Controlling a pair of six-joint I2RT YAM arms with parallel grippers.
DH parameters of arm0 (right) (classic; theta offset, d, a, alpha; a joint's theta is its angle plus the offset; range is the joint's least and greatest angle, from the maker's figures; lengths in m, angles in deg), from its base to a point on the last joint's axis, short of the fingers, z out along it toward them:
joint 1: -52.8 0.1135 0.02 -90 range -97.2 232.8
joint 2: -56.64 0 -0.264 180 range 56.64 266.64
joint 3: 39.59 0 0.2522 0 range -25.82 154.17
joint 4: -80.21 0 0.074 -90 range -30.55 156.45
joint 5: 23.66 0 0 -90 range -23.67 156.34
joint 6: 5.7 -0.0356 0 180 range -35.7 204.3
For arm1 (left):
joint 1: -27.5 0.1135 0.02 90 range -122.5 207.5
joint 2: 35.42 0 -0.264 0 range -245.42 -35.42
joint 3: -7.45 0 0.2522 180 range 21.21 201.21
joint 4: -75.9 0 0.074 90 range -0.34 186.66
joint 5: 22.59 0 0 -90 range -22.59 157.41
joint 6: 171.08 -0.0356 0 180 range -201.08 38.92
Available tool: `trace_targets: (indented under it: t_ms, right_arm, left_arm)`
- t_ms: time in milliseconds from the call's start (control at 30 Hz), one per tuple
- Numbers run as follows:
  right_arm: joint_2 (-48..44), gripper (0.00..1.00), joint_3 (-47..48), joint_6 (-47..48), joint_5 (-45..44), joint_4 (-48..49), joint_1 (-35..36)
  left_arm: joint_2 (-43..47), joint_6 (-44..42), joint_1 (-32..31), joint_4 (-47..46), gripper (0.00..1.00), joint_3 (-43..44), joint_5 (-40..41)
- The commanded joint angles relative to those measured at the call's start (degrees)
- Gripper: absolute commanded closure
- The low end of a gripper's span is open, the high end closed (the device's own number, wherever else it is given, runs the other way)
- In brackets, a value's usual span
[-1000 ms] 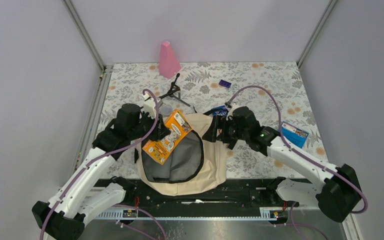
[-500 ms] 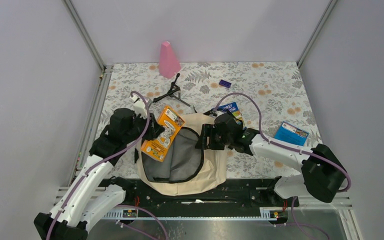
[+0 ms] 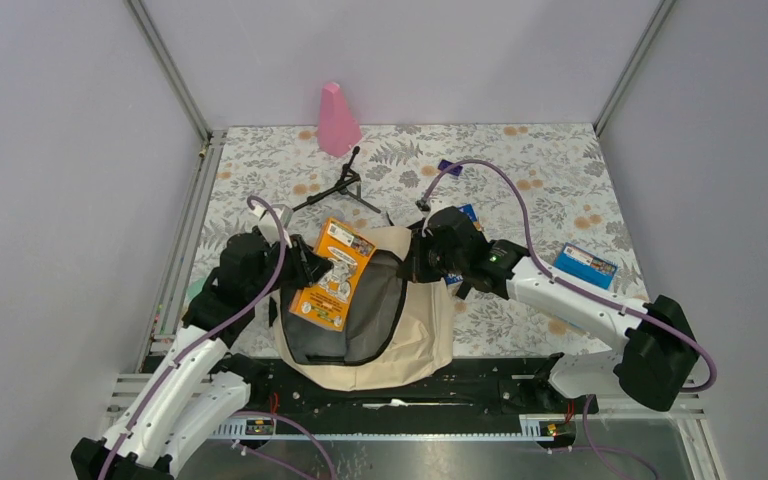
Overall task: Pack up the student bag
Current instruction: Place the book in the student bag.
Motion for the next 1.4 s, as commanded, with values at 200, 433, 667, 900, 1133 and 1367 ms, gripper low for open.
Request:
trace_targets:
  t_ms: [200,433,667,900,1133,1367]
  right_arm:
    - [-3.1,1.00,2.6,2.0,-3.3,-2.5,0.4]
    - [-4.9,1.00,3.7,2.0,-4.3,-2.4,0.4]
    - [-4.3,1.00,6.3,2.3,-3.7,-2.4,0.4]
    - [-3.8,1.00,7.1,2.2,-3.7,-2.5,0.3]
    - [-3.7,1.00,7.6,2.1,-3.7,-2.4,0.4]
    - [-3.8,1.00,9.9,2.1,-3.8,-2.4,0.3]
  left_arm:
    - [1.3,6.9,2.6,-4.2,1.00,-6.5,4.8]
    - [1.4,6.6,2.7,-0.5,1.00,-8.5,11.5]
    - [-0.1,7.5,2.7,-1.0,1.00,-10.1,10.9]
    - [-0.6,13.1,2.7,-8.0,1.00,-13.0,4.7]
    - [-2.1,21.8,2.7,-21.0,1.00,-14.4,-5.7]
    - [-2.7,25.7,2.6,-29.3,1.00,-18.8,-7.6]
